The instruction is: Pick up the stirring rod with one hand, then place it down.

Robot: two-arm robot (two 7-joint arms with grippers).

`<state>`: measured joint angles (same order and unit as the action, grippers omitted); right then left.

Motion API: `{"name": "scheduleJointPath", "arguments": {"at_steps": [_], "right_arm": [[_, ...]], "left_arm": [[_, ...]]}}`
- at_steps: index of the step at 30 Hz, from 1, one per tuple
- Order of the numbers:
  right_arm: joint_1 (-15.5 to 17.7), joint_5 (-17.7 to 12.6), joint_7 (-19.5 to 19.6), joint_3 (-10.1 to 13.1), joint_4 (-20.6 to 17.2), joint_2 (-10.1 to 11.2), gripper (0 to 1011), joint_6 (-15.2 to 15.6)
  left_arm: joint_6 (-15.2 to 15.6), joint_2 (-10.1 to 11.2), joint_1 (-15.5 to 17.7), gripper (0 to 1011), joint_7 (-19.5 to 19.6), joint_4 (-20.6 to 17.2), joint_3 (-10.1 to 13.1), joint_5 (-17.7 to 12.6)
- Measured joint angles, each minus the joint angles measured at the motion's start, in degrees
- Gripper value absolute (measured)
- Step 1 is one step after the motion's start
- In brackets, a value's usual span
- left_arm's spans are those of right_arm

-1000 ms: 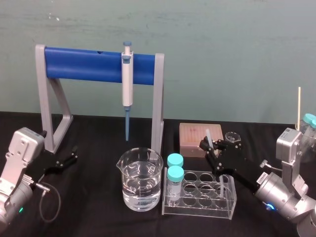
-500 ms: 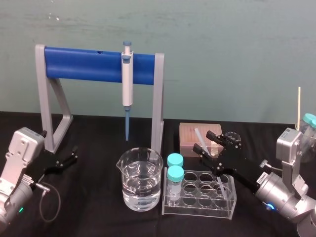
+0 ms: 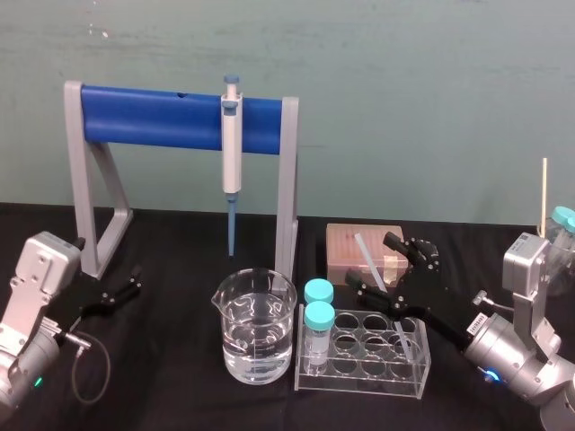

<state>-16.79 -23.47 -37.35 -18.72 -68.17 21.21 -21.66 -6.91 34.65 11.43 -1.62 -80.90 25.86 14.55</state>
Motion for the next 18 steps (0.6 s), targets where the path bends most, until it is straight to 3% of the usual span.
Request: {"name": "scheduleJointPath", "arguments": {"at_steps": [10, 18], "right_arm": [[0.01, 0.02, 0.04, 0.00, -0.07, 0.01, 1003, 0.00], [1.72, 1.43, 2.99, 1.34, -4.51, 0.57, 1003, -1.91]], "left_arm": [[0.00, 0.00, 0.00, 1000, 0.00, 0.00, 0.00, 0.00], [0.00, 0.00, 0.00, 1000, 0.00, 0.00, 0.00, 0.00]]}}
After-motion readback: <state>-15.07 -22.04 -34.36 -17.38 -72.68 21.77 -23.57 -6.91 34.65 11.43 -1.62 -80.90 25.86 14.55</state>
